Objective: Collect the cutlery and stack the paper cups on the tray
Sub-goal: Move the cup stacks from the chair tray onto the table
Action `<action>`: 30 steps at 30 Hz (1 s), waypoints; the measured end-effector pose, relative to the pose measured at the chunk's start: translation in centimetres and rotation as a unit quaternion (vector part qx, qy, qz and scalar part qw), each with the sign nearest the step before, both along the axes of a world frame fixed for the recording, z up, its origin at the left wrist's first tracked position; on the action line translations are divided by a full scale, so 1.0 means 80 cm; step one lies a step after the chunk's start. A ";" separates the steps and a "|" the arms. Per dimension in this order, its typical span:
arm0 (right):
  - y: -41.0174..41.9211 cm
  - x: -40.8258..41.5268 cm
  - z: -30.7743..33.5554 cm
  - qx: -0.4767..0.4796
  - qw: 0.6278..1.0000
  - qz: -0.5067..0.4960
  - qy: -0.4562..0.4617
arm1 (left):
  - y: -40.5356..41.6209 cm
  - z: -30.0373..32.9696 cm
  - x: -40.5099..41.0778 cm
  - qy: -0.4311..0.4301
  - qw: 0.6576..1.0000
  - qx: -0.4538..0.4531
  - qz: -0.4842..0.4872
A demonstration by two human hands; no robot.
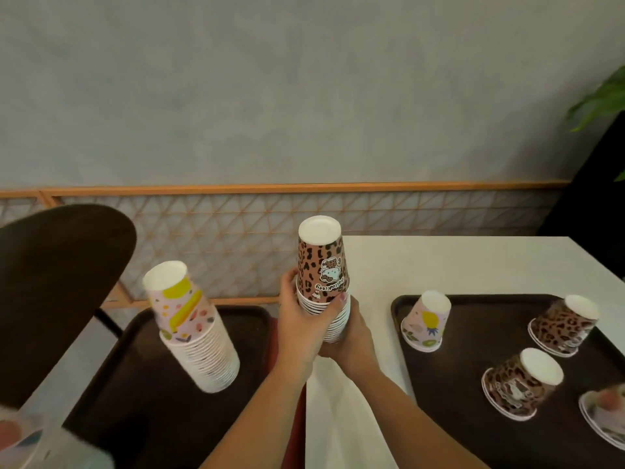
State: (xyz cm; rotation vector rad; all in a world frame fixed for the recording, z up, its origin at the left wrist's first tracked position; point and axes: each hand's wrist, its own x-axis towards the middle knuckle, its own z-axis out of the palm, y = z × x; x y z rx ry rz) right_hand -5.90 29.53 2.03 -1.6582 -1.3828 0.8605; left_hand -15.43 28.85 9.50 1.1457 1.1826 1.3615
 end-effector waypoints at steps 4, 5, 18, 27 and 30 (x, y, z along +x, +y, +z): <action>0.047 0.024 -0.021 -0.019 1.000 -0.003 -0.013 | 0.047 -0.016 0.022 0.014 1.000 -0.010 -0.015; 0.056 0.028 -0.026 -0.024 1.000 -0.003 -0.016 | 0.057 -0.021 0.027 0.018 1.000 -0.014 -0.017; 0.092 0.043 -0.061 -0.027 1.000 -0.004 0.015 | 0.097 -0.054 0.045 0.039 0.999 -0.027 -0.014; 0.049 0.038 -0.036 -0.039 0.999 -0.010 -0.018 | 0.050 -0.046 0.034 0.248 0.964 -0.030 0.089; 0.018 0.032 -0.026 -0.022 0.998 -0.042 -0.038 | 0.010 -0.032 0.029 0.285 0.954 0.003 0.087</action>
